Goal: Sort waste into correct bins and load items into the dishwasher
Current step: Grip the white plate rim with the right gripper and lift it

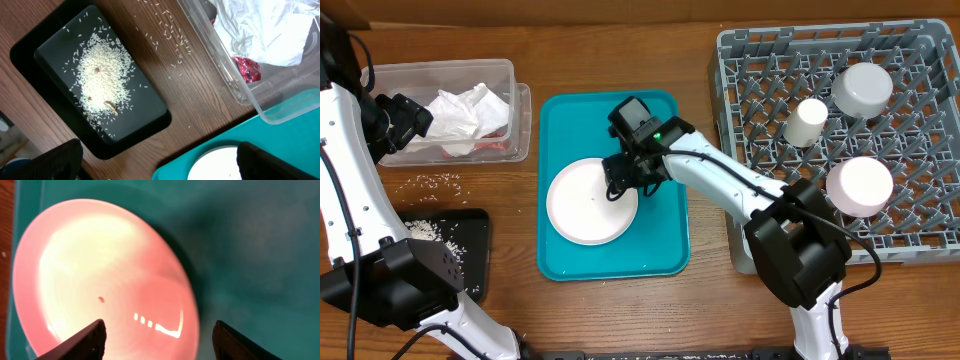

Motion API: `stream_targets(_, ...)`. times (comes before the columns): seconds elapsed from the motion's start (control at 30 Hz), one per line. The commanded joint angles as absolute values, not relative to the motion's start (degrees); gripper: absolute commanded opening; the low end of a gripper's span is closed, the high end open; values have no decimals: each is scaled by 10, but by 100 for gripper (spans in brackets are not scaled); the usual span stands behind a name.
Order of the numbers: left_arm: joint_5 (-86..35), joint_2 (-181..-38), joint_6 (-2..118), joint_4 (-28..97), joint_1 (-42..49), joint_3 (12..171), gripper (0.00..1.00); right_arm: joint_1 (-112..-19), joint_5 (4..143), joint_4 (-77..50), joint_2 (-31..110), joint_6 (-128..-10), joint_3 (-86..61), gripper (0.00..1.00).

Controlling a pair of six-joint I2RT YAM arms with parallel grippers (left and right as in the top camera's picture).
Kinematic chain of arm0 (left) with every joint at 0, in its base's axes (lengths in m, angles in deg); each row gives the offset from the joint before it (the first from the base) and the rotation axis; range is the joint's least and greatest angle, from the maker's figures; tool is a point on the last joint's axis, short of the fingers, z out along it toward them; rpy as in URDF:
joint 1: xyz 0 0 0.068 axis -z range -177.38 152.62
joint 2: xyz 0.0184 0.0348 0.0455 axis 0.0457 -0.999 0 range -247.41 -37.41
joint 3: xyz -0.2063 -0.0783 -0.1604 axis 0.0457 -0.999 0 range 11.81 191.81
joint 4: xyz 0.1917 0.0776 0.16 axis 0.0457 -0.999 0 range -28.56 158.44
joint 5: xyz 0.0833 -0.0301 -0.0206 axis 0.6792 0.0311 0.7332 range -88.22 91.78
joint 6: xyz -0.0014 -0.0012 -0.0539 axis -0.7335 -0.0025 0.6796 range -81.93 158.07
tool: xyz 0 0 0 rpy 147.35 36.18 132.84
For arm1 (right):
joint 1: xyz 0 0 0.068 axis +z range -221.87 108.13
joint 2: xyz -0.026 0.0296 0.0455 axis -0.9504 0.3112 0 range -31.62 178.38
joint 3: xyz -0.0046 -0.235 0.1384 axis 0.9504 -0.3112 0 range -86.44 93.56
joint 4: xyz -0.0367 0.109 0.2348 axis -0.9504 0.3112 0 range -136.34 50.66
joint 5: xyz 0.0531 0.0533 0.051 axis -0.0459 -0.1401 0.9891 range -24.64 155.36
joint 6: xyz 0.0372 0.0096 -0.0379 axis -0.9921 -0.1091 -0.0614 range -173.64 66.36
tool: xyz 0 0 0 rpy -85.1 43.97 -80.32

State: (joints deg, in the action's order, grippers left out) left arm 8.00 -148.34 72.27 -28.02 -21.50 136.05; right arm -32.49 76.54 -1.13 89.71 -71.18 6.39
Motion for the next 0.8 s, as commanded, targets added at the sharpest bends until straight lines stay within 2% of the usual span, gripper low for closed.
stream_targets(0.0, 88, -1479, 728, -282, -216, 1372, 100, -325, 767, -27, 898, -699, 45, 67)
stream_targets(0.23, 88, -1479, 728, -282, -216, 1372, 100, -325, 733, -26, 913, -717, 40, 62)
stream_targets(0.43, 88, -1479, 728, -282, -216, 1372, 100, -323, 733, -19, 914, -737, 39, 42)
stream_targets(0.67, 88, -1479, 728, -282, -216, 1372, 100, -323, 734, 1, 919, -753, 33, 37)
stream_targets(0.77, 88, -1479, 728, -282, -216, 1372, 100, -323, 734, 4, 919, -753, 27, 29)
